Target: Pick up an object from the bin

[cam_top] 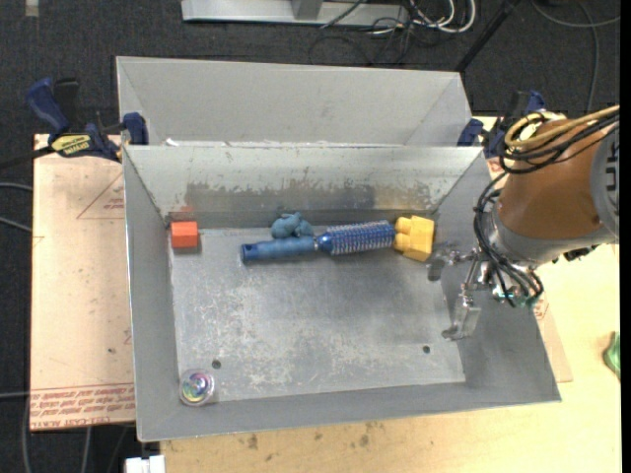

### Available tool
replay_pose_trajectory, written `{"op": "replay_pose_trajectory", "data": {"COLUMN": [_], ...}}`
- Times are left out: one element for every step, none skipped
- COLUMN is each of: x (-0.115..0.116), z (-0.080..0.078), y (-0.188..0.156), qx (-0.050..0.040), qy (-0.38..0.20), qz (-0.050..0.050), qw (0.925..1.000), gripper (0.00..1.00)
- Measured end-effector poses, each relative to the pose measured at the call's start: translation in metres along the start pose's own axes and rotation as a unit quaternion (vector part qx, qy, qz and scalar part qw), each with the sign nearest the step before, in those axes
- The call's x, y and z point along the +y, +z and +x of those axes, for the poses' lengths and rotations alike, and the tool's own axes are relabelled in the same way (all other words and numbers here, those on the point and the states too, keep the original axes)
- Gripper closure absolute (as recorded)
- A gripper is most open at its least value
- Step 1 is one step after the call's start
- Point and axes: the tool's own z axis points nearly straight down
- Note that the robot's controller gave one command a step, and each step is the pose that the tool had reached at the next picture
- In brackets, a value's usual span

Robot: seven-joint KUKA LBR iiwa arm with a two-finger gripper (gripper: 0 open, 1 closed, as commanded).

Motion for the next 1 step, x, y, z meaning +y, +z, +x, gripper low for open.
{"op": "replay_pose_trajectory", "data": {"x": [-0.0177], "z": [-0.0884], "y": [0.0617], "qx": [-0.0083], "qy": [-0.112], "qz": [0.001], "qw": [0.9937], "gripper": [0.0]}}
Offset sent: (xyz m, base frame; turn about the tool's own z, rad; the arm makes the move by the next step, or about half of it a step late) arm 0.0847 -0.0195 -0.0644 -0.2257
